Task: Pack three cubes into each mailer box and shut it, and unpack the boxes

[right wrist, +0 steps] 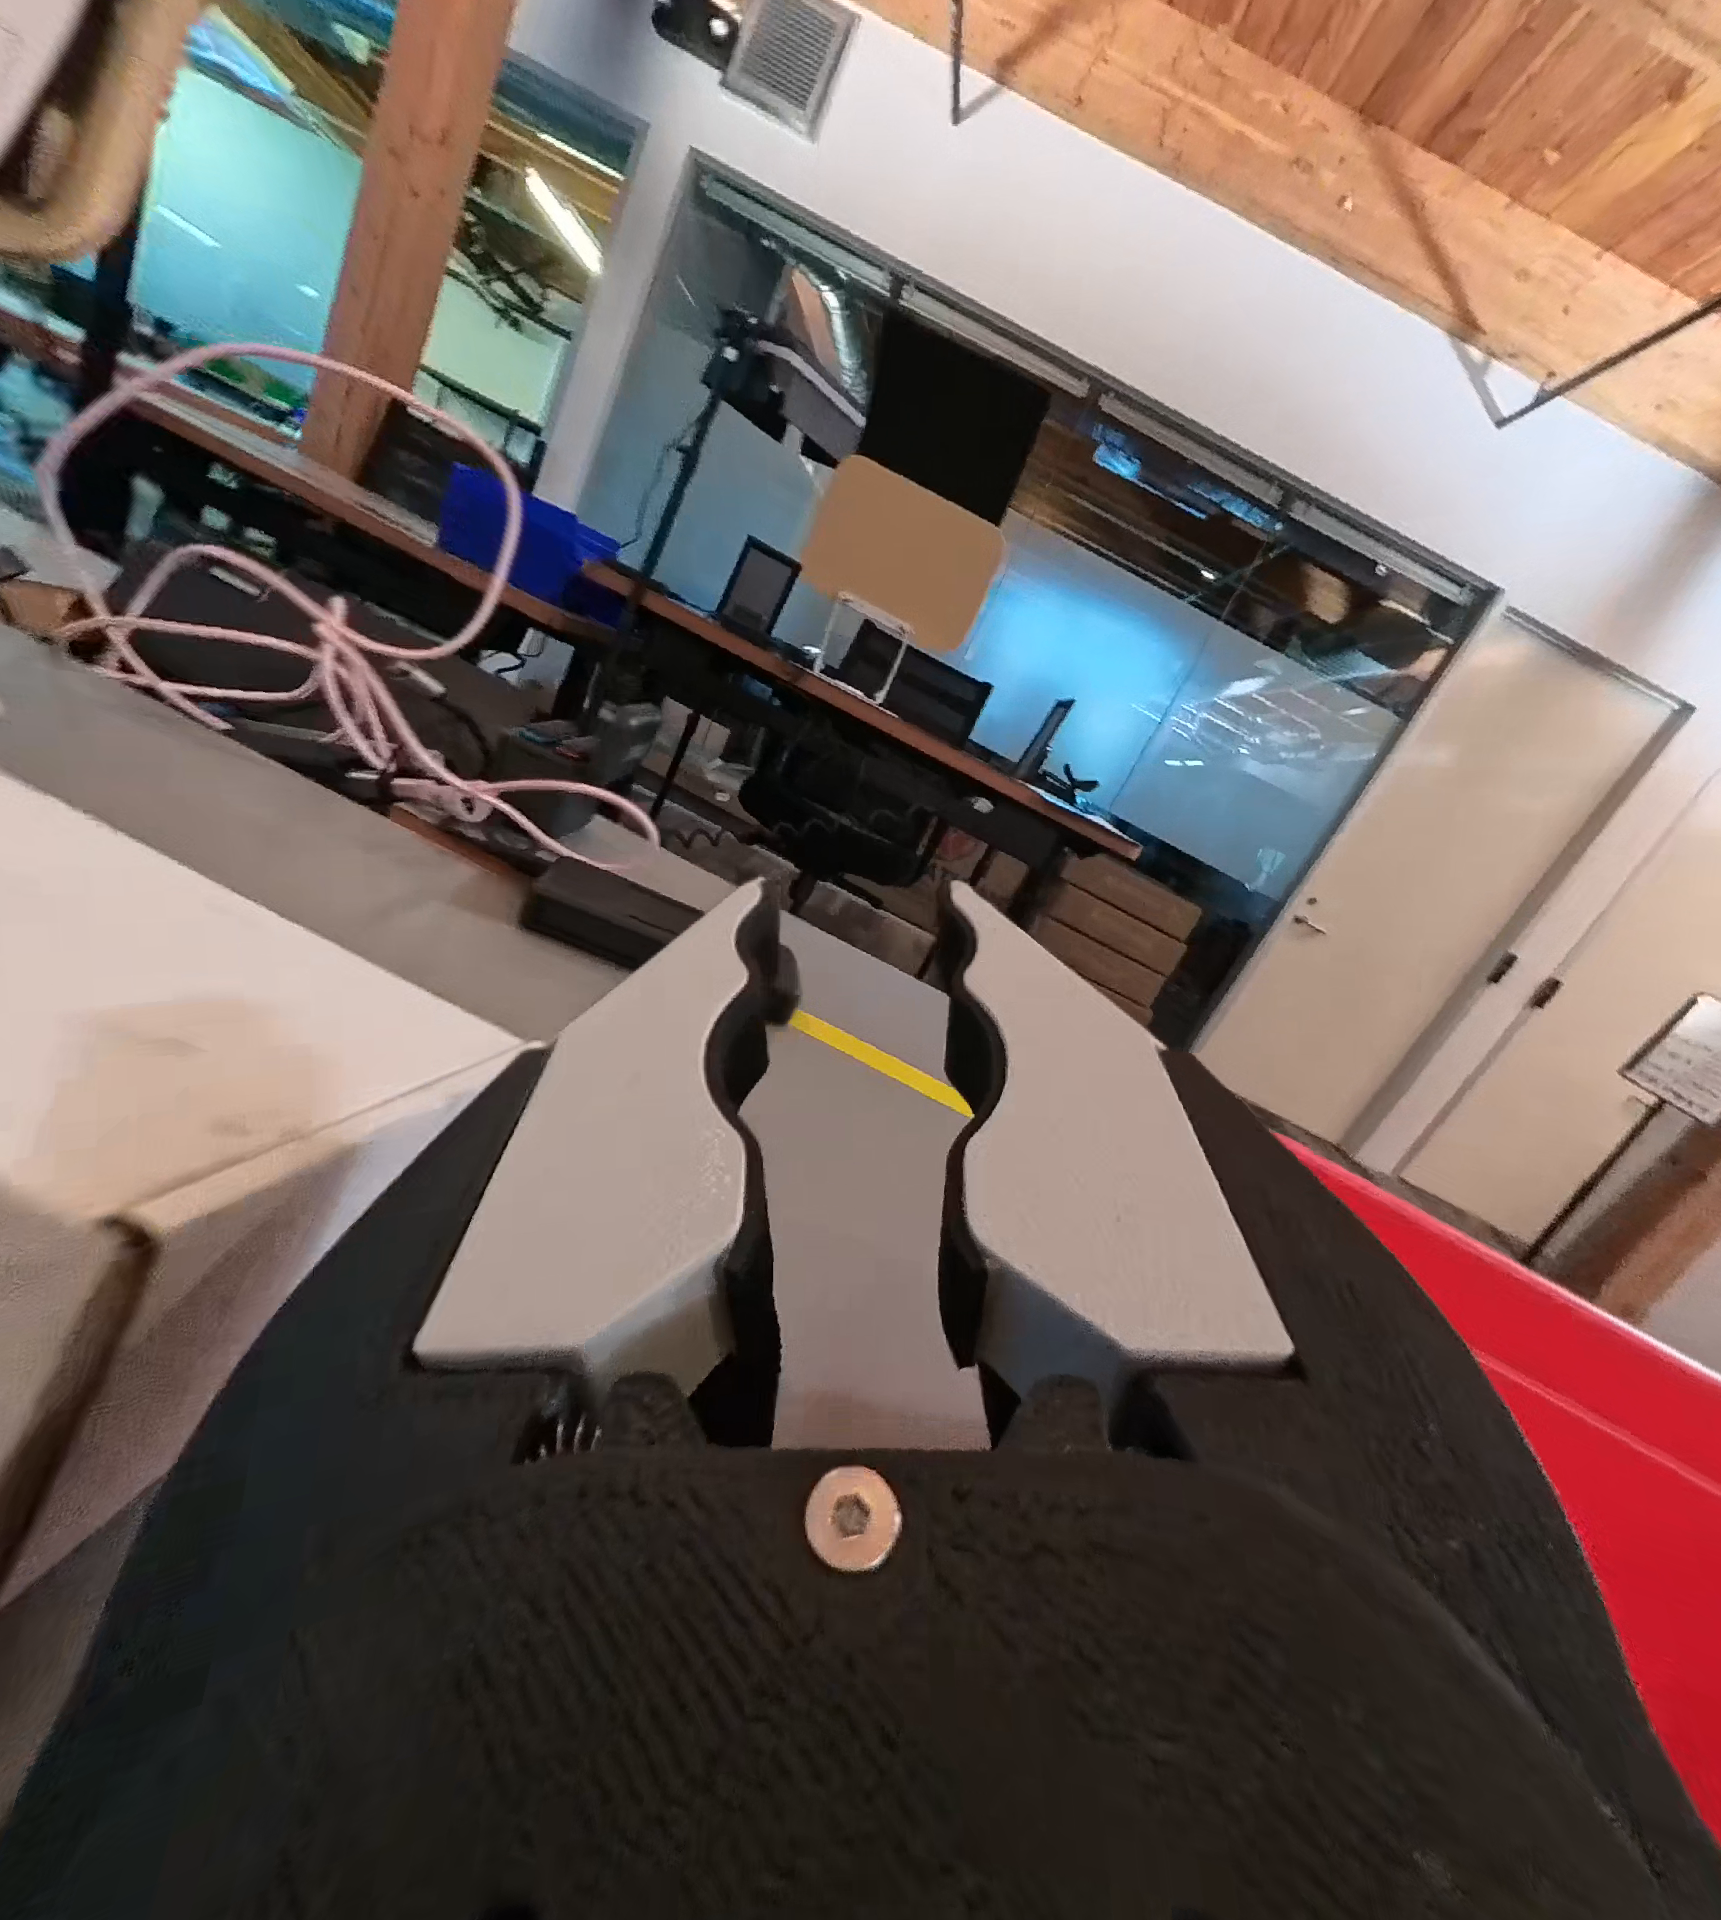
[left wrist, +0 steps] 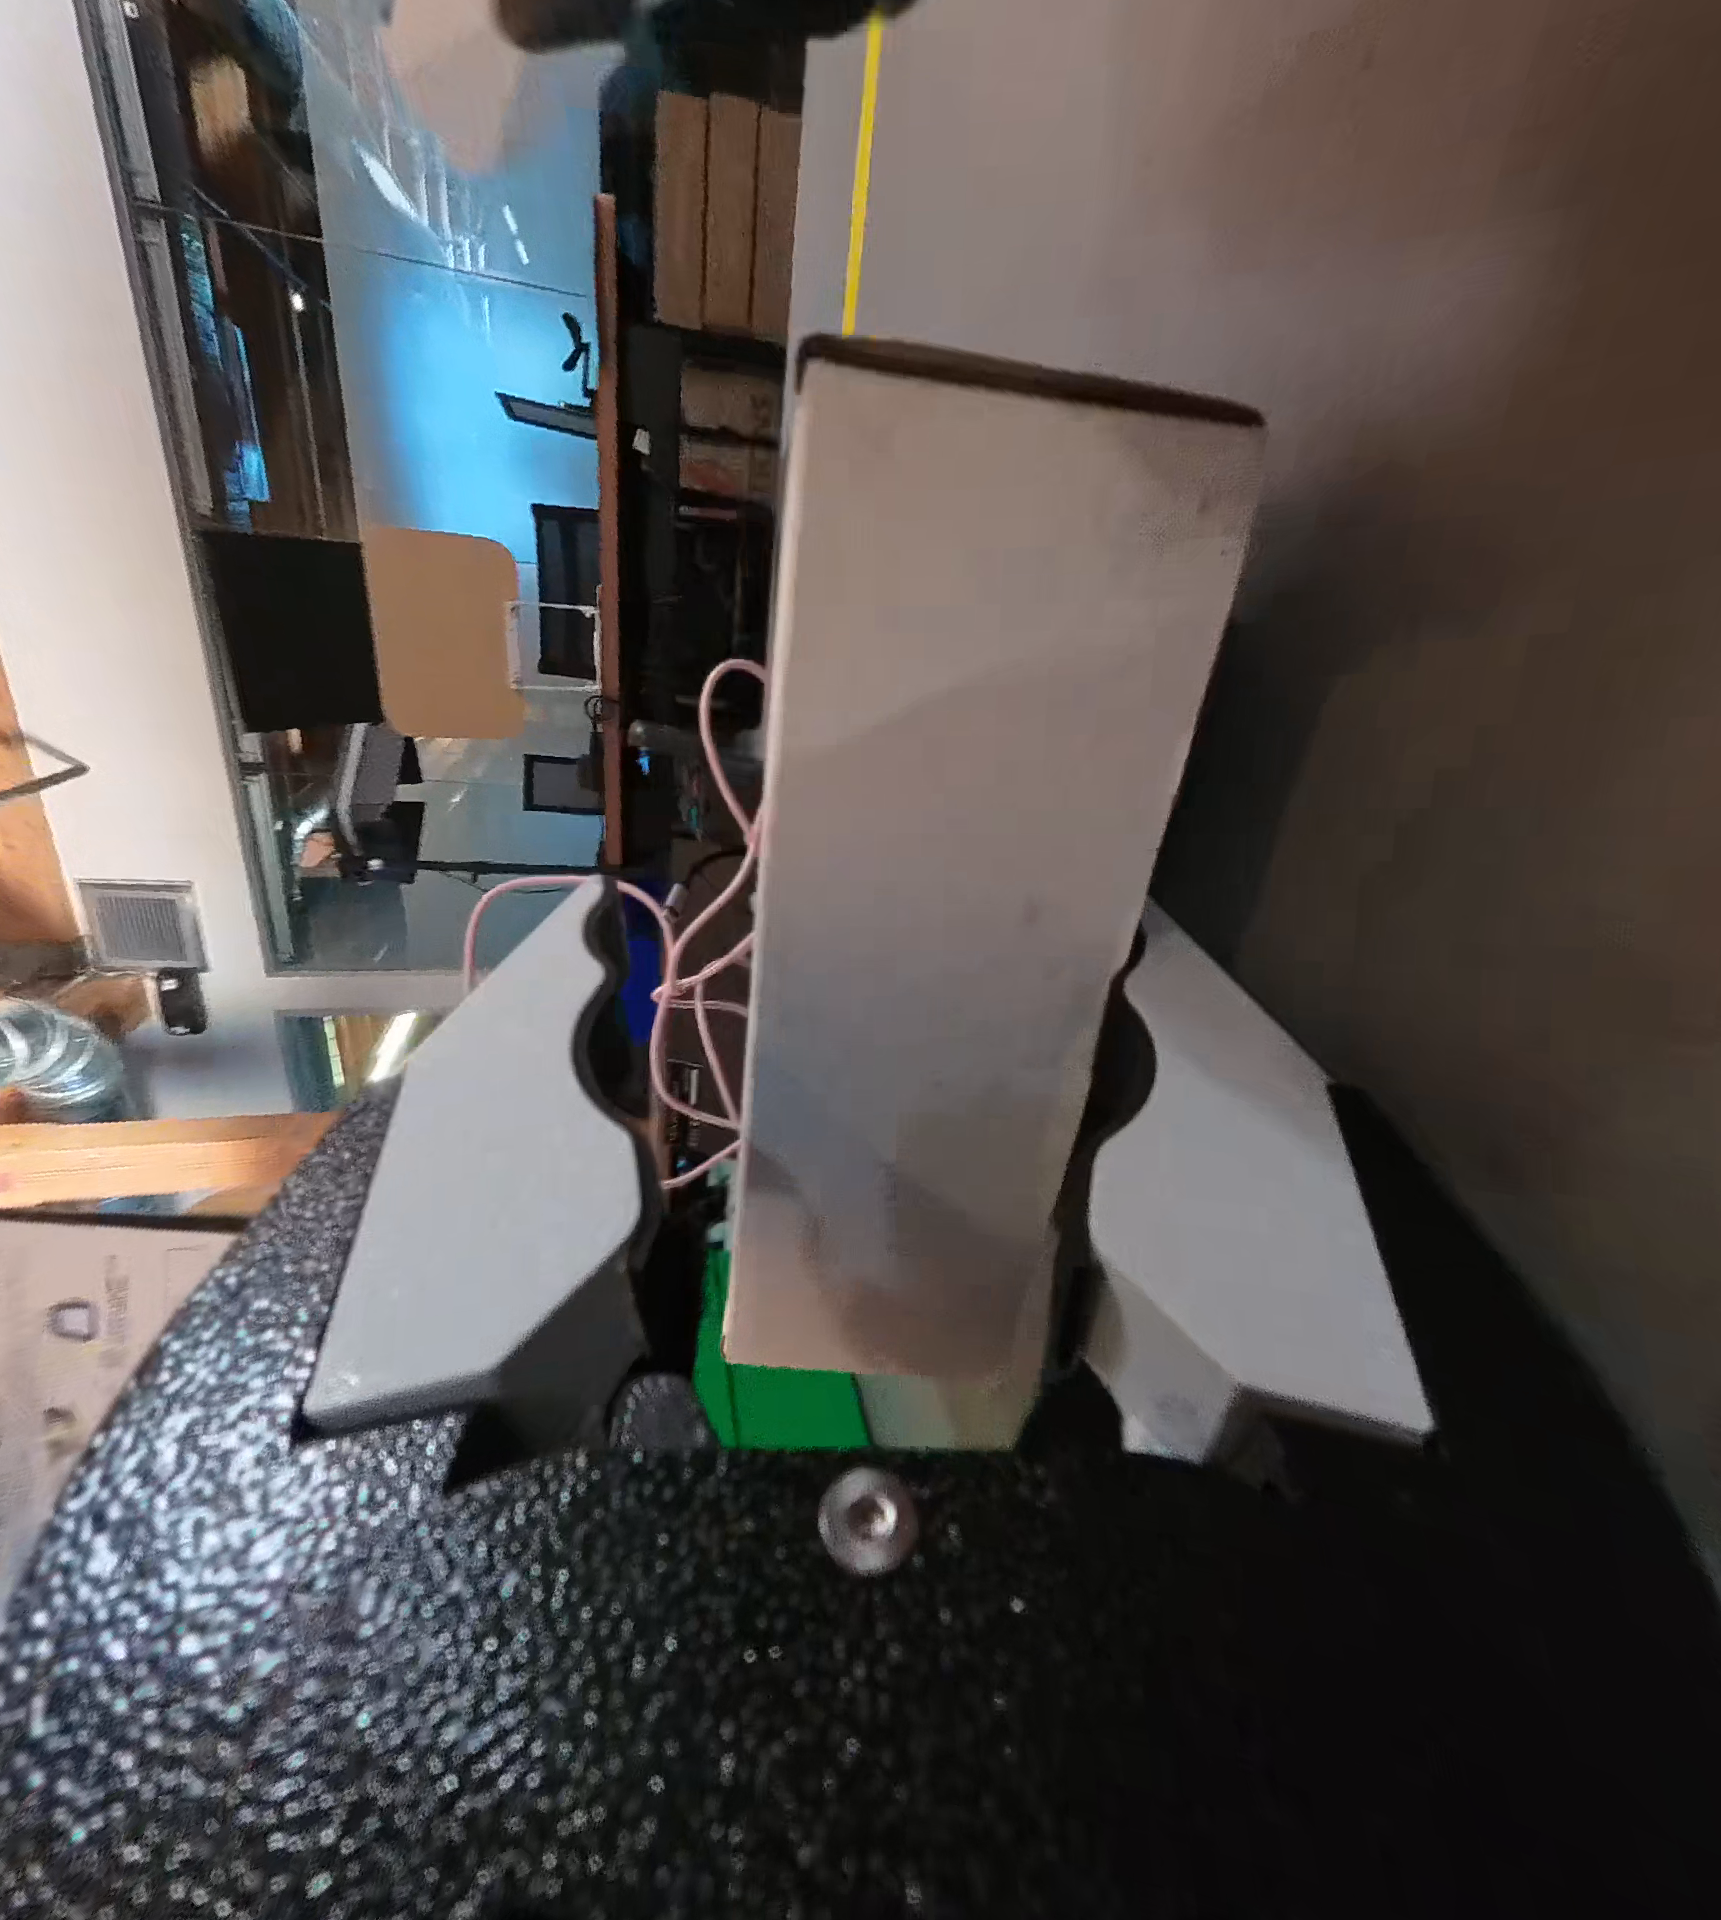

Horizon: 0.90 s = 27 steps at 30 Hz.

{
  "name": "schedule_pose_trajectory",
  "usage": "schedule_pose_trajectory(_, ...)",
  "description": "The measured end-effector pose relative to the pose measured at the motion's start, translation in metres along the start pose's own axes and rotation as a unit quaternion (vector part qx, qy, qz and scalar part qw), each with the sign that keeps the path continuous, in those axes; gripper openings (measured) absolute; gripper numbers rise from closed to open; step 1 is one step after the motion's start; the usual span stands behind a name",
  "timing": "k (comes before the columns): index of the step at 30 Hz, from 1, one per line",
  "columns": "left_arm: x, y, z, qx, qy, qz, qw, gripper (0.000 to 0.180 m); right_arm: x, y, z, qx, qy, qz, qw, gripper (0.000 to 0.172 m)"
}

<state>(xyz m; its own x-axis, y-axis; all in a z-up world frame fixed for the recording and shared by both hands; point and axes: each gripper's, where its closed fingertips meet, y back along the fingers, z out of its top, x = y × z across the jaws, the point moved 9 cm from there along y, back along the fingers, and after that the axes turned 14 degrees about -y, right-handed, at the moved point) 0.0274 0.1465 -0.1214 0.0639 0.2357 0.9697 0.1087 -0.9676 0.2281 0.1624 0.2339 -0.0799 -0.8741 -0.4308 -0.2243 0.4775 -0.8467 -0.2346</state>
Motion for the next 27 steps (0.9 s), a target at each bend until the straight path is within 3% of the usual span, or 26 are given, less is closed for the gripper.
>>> schedule_pose_trajectory(8,-0.004,0.007,-0.013,-0.037,-0.012,-0.009,0.999,0.082,0.015,0.036,0.013,-0.002,0.046,0.036,0.998,0.032)
schedule_pose_trajectory(14,-0.001,0.019,-0.025,-0.062,-0.002,-0.027,0.998,0.092,0.019,0.064,0.016,0.011,0.084,0.081,0.993,0.036)
schedule_pose_trajectory(16,-0.003,0.024,-0.028,-0.092,-0.001,-0.038,0.995,0.081,0.025,0.068,0.018,0.011,0.097,0.114,0.989,0.037)
schedule_pose_trajectory(17,-0.002,0.026,-0.029,-0.105,0.000,-0.041,0.994,0.067,0.030,0.070,0.020,0.006,0.103,0.141,0.985,0.040)
schedule_pose_trajectory(20,0.002,0.028,-0.035,-0.105,0.004,-0.066,0.992,0.066,0.049,0.077,0.030,-0.019,0.088,0.259,0.962,0.056)
schedule_pose_trajectory(22,0.005,0.028,-0.038,-0.109,0.016,-0.073,0.991,0.065,0.057,0.084,0.032,-0.002,0.069,0.338,0.939,0.084)
schedule_pose_trajectory(27,0.005,0.029,-0.041,-0.124,0.000,-0.080,0.989,0.065,0.066,0.081,0.017,0.052,0.123,0.361,0.923,0.105)
